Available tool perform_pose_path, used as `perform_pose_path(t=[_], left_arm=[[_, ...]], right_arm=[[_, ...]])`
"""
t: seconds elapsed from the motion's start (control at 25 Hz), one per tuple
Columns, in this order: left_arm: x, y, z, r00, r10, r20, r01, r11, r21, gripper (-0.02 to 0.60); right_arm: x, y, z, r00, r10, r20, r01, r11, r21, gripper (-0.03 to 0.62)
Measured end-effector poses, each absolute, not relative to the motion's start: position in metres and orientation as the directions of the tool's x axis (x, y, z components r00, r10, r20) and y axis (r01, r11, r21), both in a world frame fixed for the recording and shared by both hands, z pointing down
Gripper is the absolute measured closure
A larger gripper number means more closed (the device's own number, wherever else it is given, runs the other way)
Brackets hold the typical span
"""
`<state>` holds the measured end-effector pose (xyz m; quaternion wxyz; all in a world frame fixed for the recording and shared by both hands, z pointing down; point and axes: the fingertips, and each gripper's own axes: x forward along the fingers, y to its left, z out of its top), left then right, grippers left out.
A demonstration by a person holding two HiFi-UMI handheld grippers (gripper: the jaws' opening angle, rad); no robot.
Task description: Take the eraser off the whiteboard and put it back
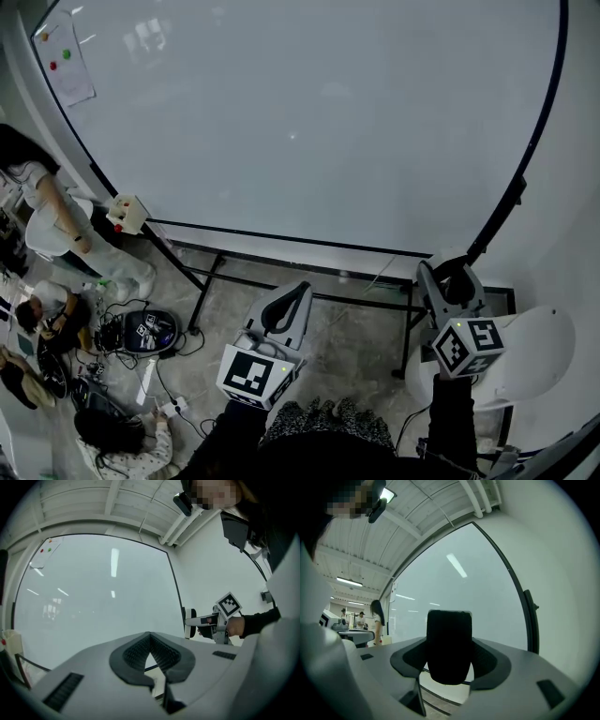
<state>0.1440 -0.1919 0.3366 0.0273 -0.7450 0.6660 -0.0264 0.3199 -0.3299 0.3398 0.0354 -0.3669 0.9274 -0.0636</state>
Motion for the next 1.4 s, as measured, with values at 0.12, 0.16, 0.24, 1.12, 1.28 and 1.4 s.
perform_pose_path(t=[0.12, 0.16, 0.24, 1.12, 1.28, 1.4], left_arm=[[0.135, -0.188, 0.338, 0.085, -0.996, 0.015, -0.993, -0.086, -0.085, 0.580], [0.133, -0.188, 0.338, 0.077, -0.997, 0.014, -0.993, -0.078, -0.086, 0.580], [0.128, -0.185, 0.339, 0.063, -0.998, 0.016, -0.994, -0.064, -0.089, 0.580], [-0.083, -0.051, 0.334, -0.145, -0.989, -0.030, -0.988, 0.146, -0.039, 0.580], [-0.135, -0.011, 0.338, -0.186, -0.982, -0.031, -0.982, 0.187, -0.031, 0.580], [-0.181, 0.018, 0.343, -0.212, -0.977, -0.025, -0.976, 0.213, -0.032, 0.580]], right_arm=[[0.310, -0.330, 0.343, -0.742, -0.670, -0.018, -0.659, 0.735, -0.157, 0.326], [0.307, -0.331, 0.345, -0.746, -0.666, -0.016, -0.656, 0.738, -0.160, 0.326], [0.301, -0.331, 0.347, -0.752, -0.659, -0.013, -0.648, 0.744, -0.163, 0.327], [0.060, -0.237, 0.330, -0.850, -0.527, 0.010, -0.524, 0.843, -0.120, 0.327], [-0.003, -0.203, 0.332, -0.871, -0.490, 0.015, -0.488, 0.865, -0.116, 0.326], [-0.052, -0.182, 0.333, -0.880, -0.475, 0.003, -0.472, 0.874, -0.119, 0.326]])
